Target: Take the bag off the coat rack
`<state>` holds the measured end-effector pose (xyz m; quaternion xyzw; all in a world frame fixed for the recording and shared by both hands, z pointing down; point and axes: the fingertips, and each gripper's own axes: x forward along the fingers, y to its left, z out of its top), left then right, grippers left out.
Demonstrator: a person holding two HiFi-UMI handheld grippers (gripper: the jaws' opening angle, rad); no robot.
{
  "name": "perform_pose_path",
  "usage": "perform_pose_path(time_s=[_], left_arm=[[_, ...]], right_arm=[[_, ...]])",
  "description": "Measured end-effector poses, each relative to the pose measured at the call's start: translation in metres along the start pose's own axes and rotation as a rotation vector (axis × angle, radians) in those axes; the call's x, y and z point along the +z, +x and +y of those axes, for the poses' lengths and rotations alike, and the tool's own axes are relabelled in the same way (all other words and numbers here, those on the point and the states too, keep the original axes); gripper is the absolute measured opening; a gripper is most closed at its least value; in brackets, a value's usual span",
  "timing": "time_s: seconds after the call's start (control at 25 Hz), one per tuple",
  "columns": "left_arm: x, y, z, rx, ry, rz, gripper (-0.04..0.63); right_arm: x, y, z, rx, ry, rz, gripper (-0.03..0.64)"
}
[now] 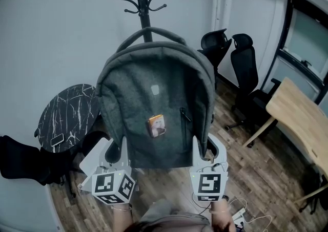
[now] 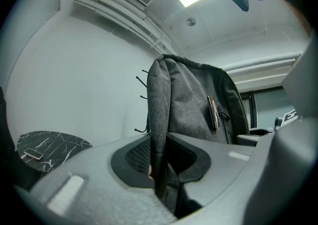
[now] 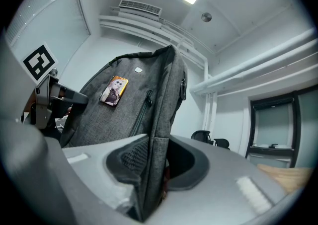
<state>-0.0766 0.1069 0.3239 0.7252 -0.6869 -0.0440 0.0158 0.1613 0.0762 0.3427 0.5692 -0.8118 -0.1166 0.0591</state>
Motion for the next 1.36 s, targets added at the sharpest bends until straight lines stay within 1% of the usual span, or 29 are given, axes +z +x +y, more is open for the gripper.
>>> perform_pose_path(time_s=[0.68,0.96,1.12,1.36], left_arm=[[-0.001,0.002,0.002,-0.023,-0.006,0.005,0.072],[-0.005,0.006,0.003,-0.024,-0.011,0.011,0.072],[-0.006,0.012,0.013,-0.026,-0.016,0.01,0.072],[-0.008,0.023,0.039,-0.05,-0.035,0.031,0.072]], right_arm=[[0.0,-0.003,0.002,-0.026,-0.005,0.018,0.092],[-0.003,0.001,0.003,-0.023,-0.01,0.022,0.092],[-0.002,0.009,0.009,-0.019,-0.019,0.025,0.092],[0.003,0.029,0.028,-0.03,-0.036,0.044,0.092]])
